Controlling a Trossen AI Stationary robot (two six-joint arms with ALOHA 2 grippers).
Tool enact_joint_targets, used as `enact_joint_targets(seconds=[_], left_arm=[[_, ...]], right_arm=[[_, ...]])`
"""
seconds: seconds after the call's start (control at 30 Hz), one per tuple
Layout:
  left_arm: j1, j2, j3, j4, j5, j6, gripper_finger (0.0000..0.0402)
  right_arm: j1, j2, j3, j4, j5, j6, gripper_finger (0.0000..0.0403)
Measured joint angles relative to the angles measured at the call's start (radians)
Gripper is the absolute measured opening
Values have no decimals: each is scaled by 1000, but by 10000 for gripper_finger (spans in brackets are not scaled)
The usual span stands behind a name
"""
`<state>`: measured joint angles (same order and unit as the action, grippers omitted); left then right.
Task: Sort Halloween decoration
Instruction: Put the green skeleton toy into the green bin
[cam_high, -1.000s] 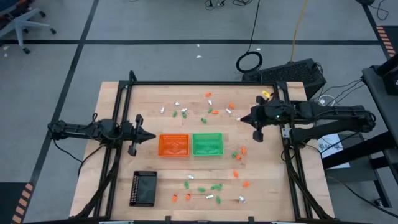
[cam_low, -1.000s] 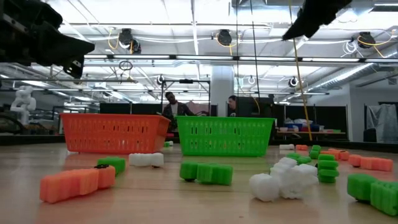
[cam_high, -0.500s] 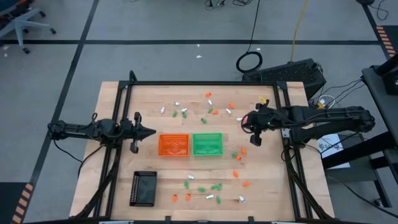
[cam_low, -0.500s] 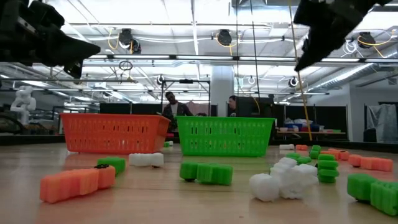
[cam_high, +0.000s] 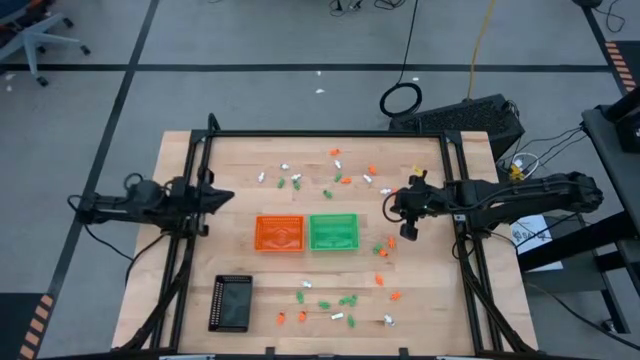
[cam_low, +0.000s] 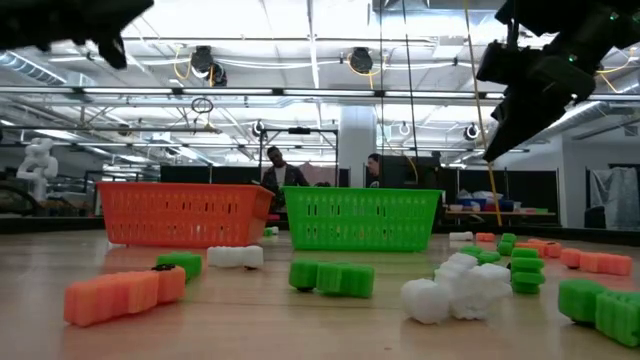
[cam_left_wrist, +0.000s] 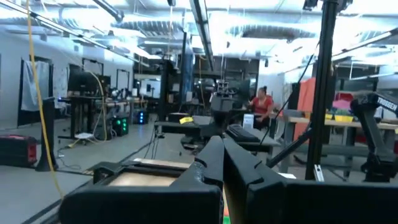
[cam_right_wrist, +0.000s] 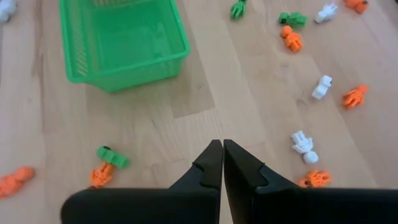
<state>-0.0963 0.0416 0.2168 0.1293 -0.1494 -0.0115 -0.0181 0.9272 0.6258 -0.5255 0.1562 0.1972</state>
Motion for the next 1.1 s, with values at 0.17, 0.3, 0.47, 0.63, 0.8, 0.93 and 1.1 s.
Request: enact_joint_targets(seconds=[0.17, 0.3, 0.47, 0.63, 0.8, 0.93, 1.1], left_arm=[[0, 146, 193, -189, 0, 35, 1], [0, 296, 324, -287, 0, 53, 1], [0, 461, 427, -407, 0, 99, 1], [0, 583, 419, -430, 1, 205, 1], [0, 694, 413, -427, -1, 174, 1], [0, 780, 413, -403, -7, 123, 1], [0, 869, 413, -347, -9, 123, 1]], right_arm=[[0, 3, 0, 2, 0, 66, 0], [0, 5, 0, 0, 0, 116, 0], [0, 13, -1, 3, 5, 132, 0], [0, 51, -1, 5, 4, 116, 0], [0, 125, -1, 8, -28, 70, 1], [15, 204, -1, 31, -165, -24, 22], [52, 301, -1, 103, -236, -70, 74]])
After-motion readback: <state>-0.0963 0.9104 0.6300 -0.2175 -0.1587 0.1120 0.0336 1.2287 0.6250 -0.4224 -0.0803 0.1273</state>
